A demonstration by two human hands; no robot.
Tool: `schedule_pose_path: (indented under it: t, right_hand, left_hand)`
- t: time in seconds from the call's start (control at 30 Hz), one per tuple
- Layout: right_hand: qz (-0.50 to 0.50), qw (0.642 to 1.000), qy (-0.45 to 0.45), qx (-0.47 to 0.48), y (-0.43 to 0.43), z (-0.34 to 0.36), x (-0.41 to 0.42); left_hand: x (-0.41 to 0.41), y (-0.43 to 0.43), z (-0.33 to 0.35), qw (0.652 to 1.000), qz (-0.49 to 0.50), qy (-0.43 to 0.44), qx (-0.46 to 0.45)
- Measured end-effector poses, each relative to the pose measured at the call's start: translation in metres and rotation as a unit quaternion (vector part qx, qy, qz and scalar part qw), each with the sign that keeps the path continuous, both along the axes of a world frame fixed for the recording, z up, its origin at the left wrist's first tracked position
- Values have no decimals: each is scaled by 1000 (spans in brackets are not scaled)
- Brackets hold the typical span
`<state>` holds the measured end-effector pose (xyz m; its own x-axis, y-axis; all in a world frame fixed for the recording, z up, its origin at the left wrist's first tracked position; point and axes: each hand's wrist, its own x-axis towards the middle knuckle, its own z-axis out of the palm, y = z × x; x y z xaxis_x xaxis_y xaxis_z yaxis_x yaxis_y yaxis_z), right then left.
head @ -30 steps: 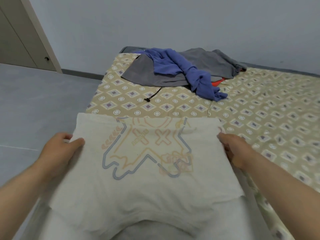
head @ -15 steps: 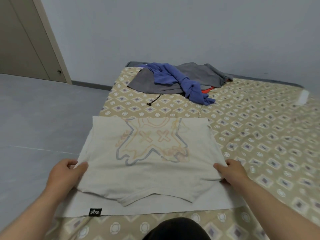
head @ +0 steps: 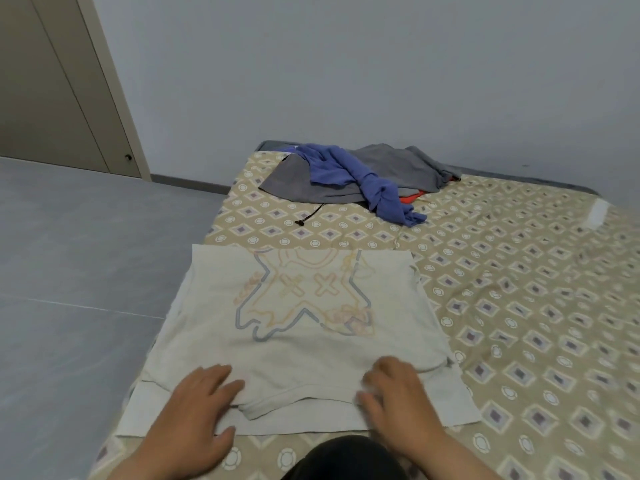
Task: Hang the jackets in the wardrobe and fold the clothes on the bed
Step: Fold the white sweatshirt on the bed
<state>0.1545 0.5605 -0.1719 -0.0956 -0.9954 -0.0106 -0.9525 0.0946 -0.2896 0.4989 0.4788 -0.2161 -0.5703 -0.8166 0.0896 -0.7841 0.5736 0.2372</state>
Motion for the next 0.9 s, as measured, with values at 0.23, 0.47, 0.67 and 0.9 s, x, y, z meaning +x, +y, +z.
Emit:
schedule_pose_path:
  t: [0.23, 0.47, 0.67, 0.9]
  right_hand:
    - [31, 993, 30, 112, -5, -6, 1]
    - [9, 993, 9, 117, 9, 4, -3]
    - [-2, 1000, 21, 1, -13, 2, -14]
    - [-200, 970, 86, 111, -9, -38, -64]
  left_hand:
    - [-34, -2, 19, 997, -59, 34, -29]
    - [-22, 2, 22, 997, -44, 26, 65]
    - [-44, -16, 28, 997, 13, -7, 82]
    - [-36, -28, -8, 984, 99, -116, 93]
